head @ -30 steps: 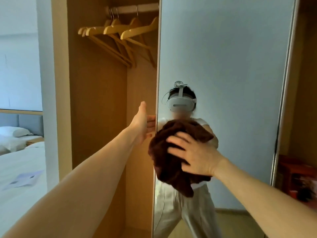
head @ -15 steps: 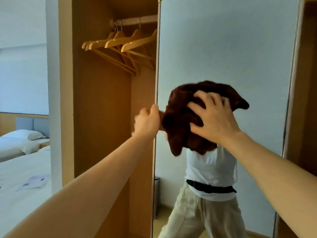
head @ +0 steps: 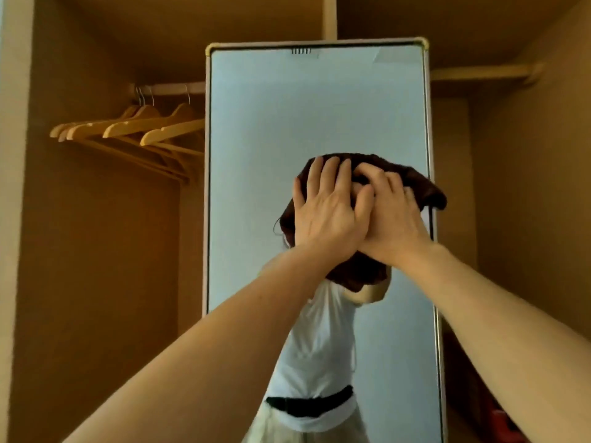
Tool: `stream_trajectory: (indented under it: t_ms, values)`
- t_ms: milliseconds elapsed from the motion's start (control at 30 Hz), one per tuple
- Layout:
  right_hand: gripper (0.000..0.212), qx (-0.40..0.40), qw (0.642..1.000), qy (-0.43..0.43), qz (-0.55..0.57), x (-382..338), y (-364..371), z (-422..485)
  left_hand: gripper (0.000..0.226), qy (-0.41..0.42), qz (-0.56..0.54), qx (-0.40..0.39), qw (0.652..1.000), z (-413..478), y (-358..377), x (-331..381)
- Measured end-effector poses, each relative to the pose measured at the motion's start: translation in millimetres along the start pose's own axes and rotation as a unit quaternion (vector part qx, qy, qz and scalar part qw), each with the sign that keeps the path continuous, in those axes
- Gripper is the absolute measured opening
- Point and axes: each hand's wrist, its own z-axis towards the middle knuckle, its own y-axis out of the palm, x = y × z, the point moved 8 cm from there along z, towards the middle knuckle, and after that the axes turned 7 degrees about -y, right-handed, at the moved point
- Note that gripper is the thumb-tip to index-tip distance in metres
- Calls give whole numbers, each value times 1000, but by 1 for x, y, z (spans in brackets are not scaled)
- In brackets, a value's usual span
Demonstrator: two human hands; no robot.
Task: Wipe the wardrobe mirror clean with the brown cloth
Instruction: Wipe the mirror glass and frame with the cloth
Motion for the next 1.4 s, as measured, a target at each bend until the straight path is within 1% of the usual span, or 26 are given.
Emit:
stream_trajectory:
  t_ms: [33,100,200,300,367,500,533,600,667,733,833,867,900,967,1000,1067,1133,1200,1267,1300,1333,1400]
  values:
    - [64,8,1000,13,2,-2,5,-12,59,29,26,17,999,-10,4,0]
    - [66,16,1000,13,-8,-9,14,-49,61,89,58,44,993,-40,13,-4]
    - [72,-21,998,-52,-27,-18,28,-98,65,171,94,33,980,-83,40,-11]
    - [69,-50,992,-114,-25,-3,22,-89,62,227,88,51,969,-80,42,-12]
    - [65,-48,990,-129,-4,11,7,-62,60,258,86,71,960,-54,32,-2]
    - [65,-59,995,-58,63,50,-18,-4,62,261,127,52,956,17,13,21]
    - [62,-54,994,-43,84,56,-21,4,63,263,140,45,953,28,11,25]
    - [57,-18,991,-21,129,59,-25,2,64,280,154,41,947,37,11,27]
    - [54,18,993,-20,116,51,-20,-13,64,299,163,41,939,33,12,27]
    - [52,28,997,-15,72,46,-15,-23,64,302,169,52,937,24,11,27]
    - [52,14,998,5,61,50,-18,-13,58,269,159,117,943,6,0,29]
    - [52,6,998,4,64,51,-19,-10,58,250,152,128,948,0,0,26]
    - [52,0,998,2,67,52,-18,-9,62,230,147,121,954,-6,3,22]
    - [51,-4,998,4,69,53,-17,-10,79,196,165,86,963,-14,14,13]
    - [50,1,998,7,66,52,-17,-10,86,189,188,73,961,-15,19,9]
    - [50,15,998,15,52,48,-20,-10,91,186,222,54,956,-13,22,4]
    - [51,26,999,29,35,41,-18,-25,91,215,230,41,948,-18,23,1]
    - [53,20,999,23,20,30,-9,-57,92,289,239,30,927,-36,29,-6]
    - [58,-19,1000,-16,7,14,4,-93,94,373,250,24,893,-62,41,-17]
    - [59,-44,998,-37,3,12,9,-104,94,401,254,22,880,-69,45,-22]
    - [59,-57,997,-50,-2,15,10,-105,93,418,255,22,872,-69,46,-24]
    - [60,-59,997,-41,5,35,2,-79,91,419,254,31,871,-47,38,-16]
